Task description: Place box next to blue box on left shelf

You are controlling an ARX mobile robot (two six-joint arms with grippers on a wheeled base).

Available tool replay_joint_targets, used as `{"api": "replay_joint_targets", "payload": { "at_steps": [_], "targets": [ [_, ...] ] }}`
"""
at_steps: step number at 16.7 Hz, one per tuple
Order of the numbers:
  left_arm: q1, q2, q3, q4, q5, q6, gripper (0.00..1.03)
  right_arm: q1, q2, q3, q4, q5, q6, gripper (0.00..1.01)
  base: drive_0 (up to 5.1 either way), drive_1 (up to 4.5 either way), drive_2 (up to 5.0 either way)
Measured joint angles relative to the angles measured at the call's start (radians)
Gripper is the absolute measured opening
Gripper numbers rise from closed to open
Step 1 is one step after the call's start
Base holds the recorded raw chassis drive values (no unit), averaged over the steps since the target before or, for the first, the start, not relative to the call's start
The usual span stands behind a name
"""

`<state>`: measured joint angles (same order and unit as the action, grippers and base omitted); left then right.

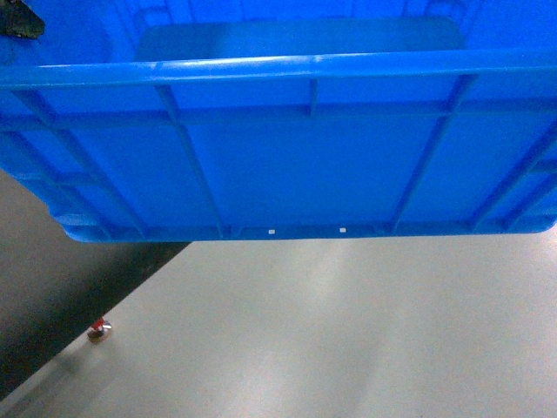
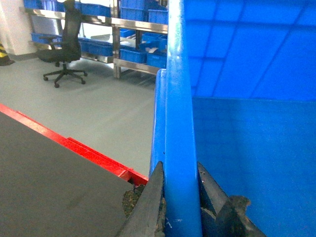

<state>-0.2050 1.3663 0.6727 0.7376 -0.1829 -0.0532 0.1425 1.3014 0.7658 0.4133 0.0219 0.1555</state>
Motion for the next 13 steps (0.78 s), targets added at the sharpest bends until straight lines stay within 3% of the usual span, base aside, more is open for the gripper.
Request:
{"api": "replay_joint_targets", "payload": {
  "at_steps": [13],
  "targets": [
    [0.000,0.000,0.000,0.000,0.000,0.000,0.10,0.000,0.000,0.000,0.000,0.000,0.000,0.08,-1.5,-1.53,-1.5]
  ]
}}
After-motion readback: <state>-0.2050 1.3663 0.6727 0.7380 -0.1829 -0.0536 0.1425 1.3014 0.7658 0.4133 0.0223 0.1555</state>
